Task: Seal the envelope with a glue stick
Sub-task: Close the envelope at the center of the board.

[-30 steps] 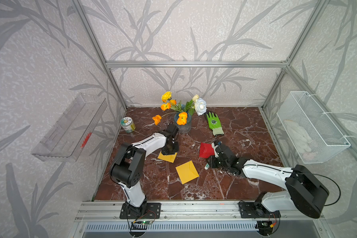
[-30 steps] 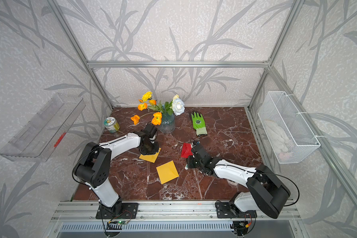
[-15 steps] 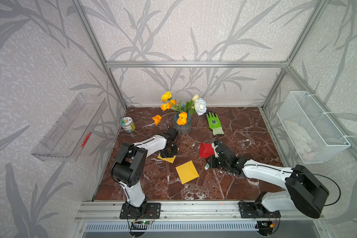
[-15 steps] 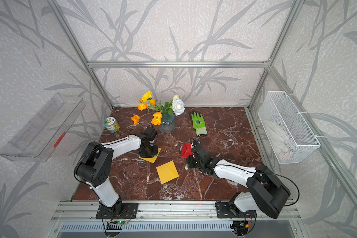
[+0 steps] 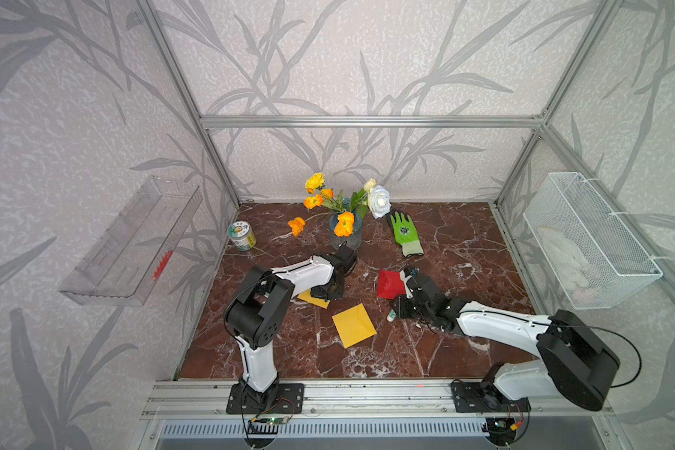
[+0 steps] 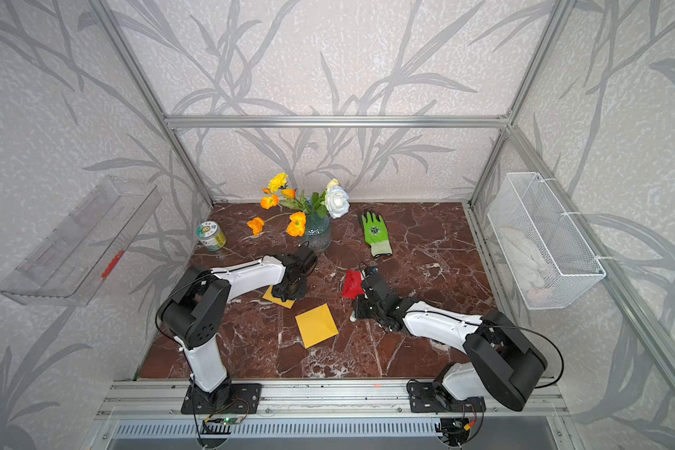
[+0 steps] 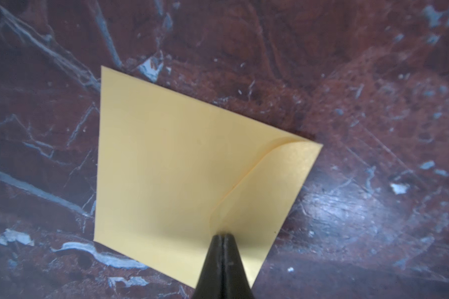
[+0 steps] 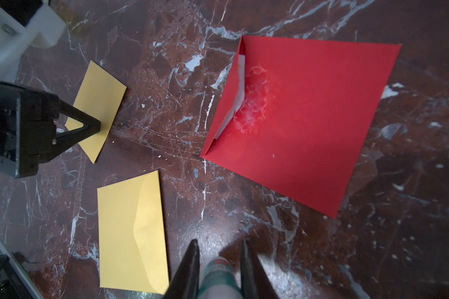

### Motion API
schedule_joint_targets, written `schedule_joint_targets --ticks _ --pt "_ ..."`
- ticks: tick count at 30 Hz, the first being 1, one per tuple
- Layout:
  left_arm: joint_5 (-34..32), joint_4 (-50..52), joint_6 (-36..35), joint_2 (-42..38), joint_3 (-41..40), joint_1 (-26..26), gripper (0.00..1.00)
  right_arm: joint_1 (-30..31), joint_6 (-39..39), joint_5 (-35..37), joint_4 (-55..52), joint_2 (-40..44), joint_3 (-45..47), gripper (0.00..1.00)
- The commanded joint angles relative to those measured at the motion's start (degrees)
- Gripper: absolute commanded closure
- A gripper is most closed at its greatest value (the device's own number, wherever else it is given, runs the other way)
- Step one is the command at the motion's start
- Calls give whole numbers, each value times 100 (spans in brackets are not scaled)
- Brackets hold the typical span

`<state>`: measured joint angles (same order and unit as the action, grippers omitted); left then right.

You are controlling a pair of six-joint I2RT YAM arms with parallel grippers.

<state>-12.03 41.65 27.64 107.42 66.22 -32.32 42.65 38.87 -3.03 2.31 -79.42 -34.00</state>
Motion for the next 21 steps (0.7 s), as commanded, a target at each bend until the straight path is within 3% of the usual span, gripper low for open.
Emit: schedule_joint_targets --ticks 1,14,21 --pt "-80 344 -38 830 -227 -36 100 23 3 87 17 162 58 100" --pt "330 664 -250 -221 604 16 96 24 -7 136 -46 357 86 100" --pt "1086 443 -211 -615 762 186 96 24 -12 162 -68 436 86 100"
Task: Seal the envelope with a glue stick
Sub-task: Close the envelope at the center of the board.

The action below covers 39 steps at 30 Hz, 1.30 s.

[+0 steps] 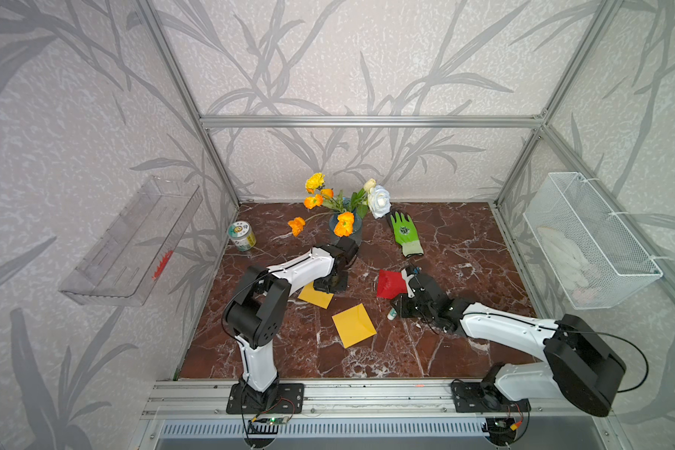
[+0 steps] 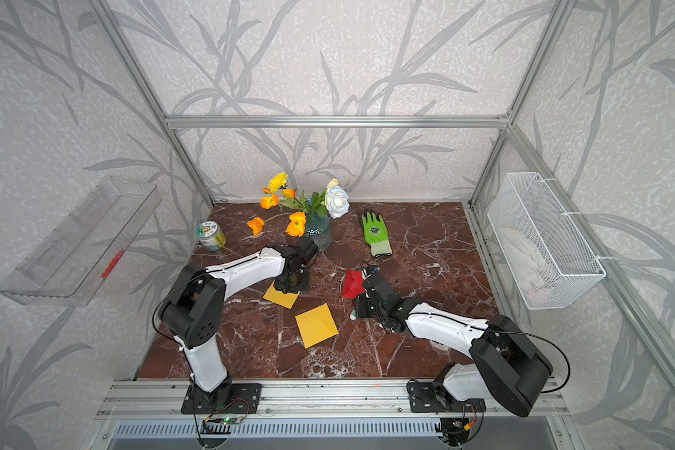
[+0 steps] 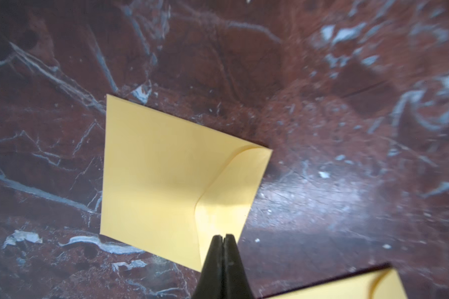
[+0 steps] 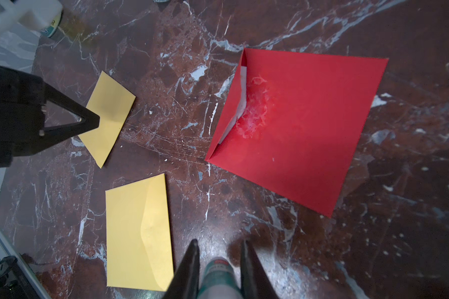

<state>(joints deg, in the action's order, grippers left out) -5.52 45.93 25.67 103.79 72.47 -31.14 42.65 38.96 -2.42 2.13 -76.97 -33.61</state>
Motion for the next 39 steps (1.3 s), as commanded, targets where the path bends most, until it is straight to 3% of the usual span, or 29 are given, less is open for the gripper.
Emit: schedule_joint_targets --ticks 1,5,25,39 --pt "564 -57 -4 -278 116 111 96 24 -28 109 -55 216 47 100" --pt "677 -287 29 -173 -20 245 100 23 -29 127 -72 237 46 100" --pt "320 -813 -9 620 -285 422 100 6 -41 207 -142 210 43 100" --pt "552 -1041 30 957 -852 569 100 6 -72 189 -273 303 -19 100"
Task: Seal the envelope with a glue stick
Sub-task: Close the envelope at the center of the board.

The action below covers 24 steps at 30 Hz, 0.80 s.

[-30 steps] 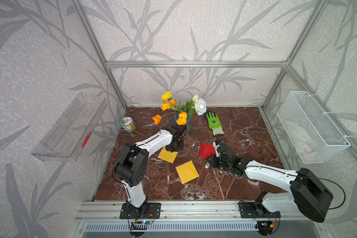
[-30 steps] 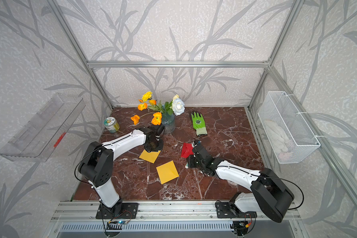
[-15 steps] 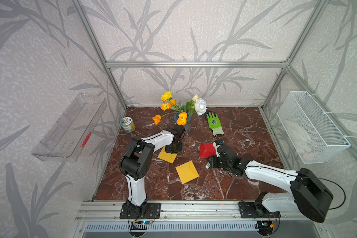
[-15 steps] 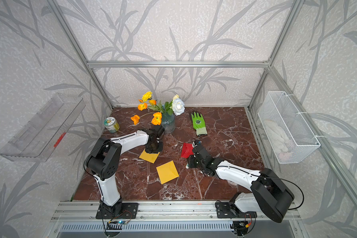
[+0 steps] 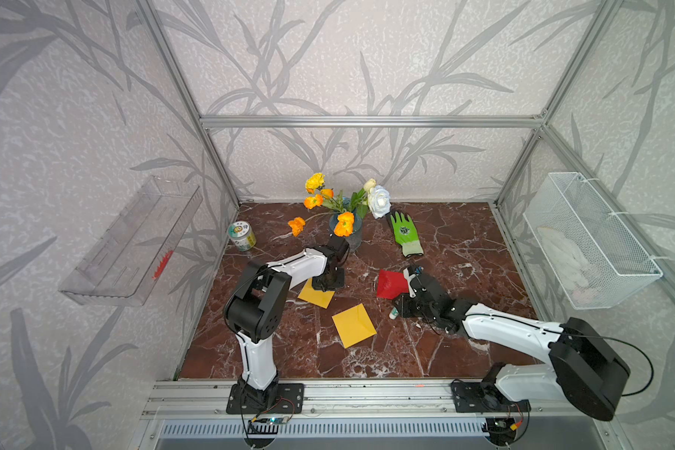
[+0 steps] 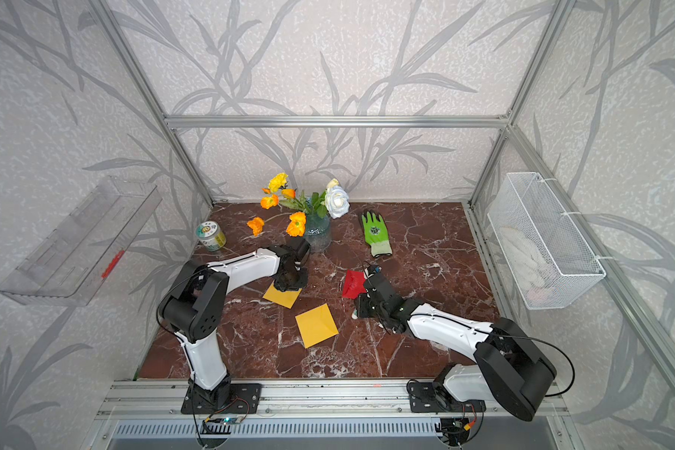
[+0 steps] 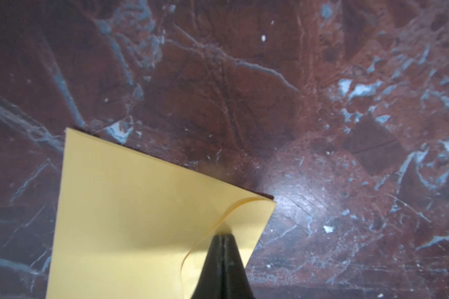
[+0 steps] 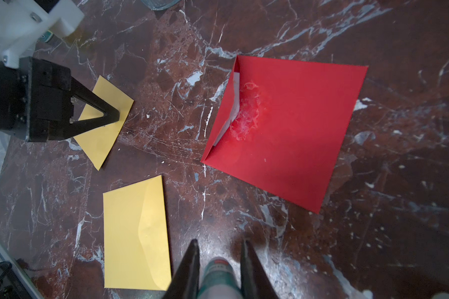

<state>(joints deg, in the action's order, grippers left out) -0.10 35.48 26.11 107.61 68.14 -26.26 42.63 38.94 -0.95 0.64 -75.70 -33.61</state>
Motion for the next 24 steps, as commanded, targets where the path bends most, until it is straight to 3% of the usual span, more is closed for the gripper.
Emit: schedule_joint_targets --ticks 1,7,10,13,15,18,24 --pt "-43 61 -37 529 -378 77 100 4 -62 34 -134 194 -23 100" --pt "-278 472 -167 32 15 80 100 8 -79 92 -240 491 2 100" --pt "-219 590 -203 -230 193 78 89 8 -100 164 -325 638 12 100" --pt "154 535 -169 -535 270 70 82 8 -166 316 -413 777 12 100" --pt "505 438 -116 -727 279 69 70 -7 -176 604 -372 858 51 100" --pt "954 271 -15 -980 254 69 62 -124 -194 719 -169 934 74 100" --pt "1901 -215 254 -1054 148 55 60 -305 -570 728 73 576 -226 100"
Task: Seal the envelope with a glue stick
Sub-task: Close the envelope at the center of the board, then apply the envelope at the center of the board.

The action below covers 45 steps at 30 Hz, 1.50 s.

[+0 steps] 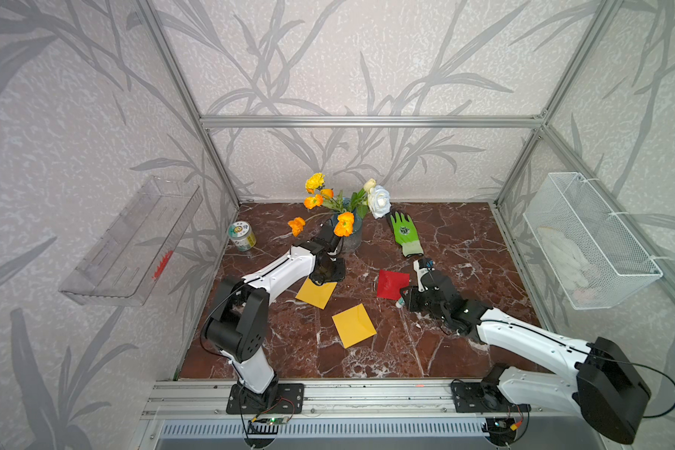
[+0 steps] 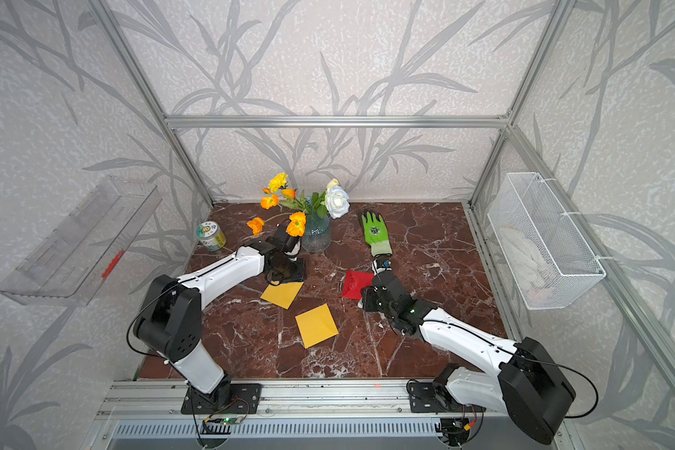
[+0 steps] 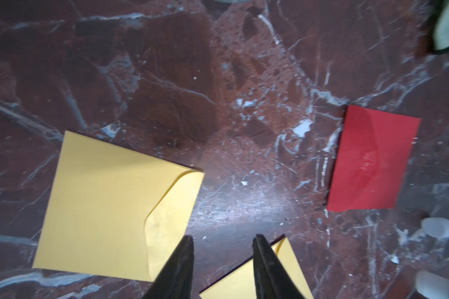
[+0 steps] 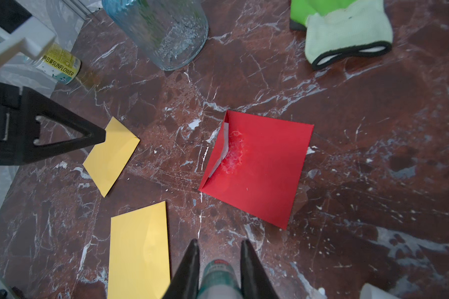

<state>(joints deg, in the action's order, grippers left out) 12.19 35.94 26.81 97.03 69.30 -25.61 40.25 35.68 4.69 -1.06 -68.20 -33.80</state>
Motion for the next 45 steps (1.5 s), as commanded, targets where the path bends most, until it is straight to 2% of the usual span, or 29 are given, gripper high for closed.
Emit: schedule_joint_targets --ticks 1,7,17,30,38,45 --pt "748 -336 240 21 11 -13 60 -106 -267 160 319 -290 -245 100" --pt "1055 -804 540 181 -162 -104 60 -316 -455 41 704 -1137 -771 100" --pt "1032 -1036 675 528 -86 -407 65 -525 -712 85 1064 -2487 -1477 100" --pt "888 -1063 690 1137 257 -947 64 -605 -598 -368 1148 -2886 -1700 100" --pt "689 -940 623 1403 453 -1166 64 -604 -606 -356 1074 -3215 -1630 100" --pt "612 -905 585 1472 530 -1248 64 -564 -735 -117 745 -3109 -1508 100"
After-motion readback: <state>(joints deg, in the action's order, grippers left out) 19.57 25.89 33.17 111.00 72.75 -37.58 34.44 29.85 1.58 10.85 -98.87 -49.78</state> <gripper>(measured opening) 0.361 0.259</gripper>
